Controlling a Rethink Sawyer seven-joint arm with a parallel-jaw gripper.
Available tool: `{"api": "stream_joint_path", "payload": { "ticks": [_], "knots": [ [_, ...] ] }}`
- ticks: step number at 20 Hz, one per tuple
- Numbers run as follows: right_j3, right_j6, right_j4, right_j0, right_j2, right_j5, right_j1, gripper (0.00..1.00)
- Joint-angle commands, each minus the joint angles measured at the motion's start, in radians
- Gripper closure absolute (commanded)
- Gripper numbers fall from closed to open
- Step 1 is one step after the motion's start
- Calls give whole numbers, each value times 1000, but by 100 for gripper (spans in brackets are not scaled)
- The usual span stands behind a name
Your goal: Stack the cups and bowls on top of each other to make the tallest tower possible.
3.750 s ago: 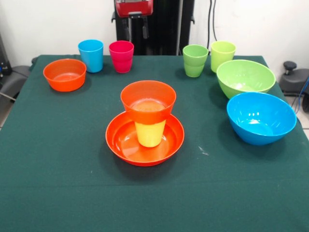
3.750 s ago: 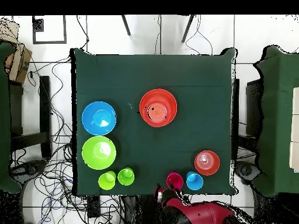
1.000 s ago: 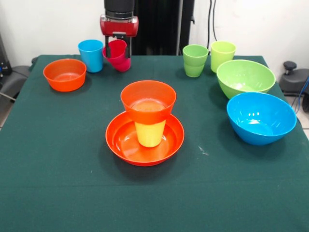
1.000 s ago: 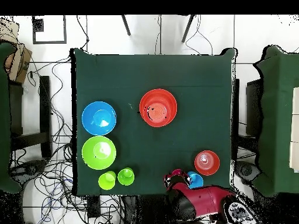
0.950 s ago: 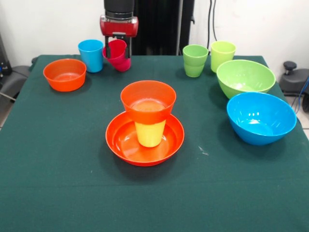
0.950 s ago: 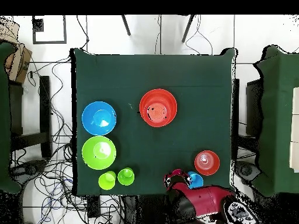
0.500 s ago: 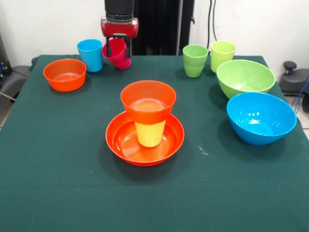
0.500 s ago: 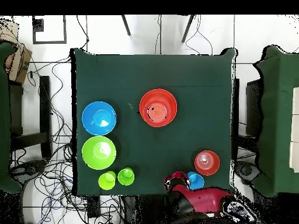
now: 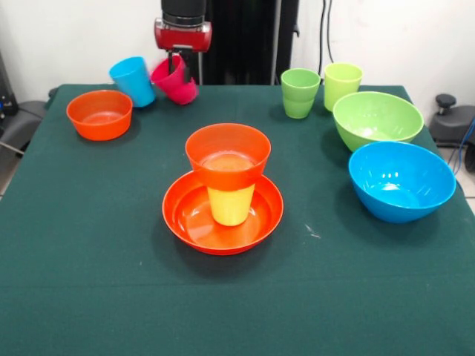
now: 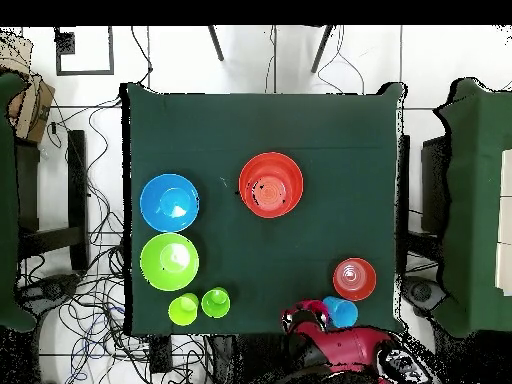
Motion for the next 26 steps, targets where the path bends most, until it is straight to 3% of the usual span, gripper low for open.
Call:
{"api": "stream_joint_path", "payload": {
  "ticks": [1,4,14,22,26],
  "knots": [
    [-25,100,13,63,13,-109,-8,100],
    [-9,93,-4,18,84,-48,-46,100],
    [3,108,9,43,50,-89,-22,100],
    [50,102,7,20,84,-28,-103,100],
    [122,94,27,-27,159,51,-213,100]
  ]
}}
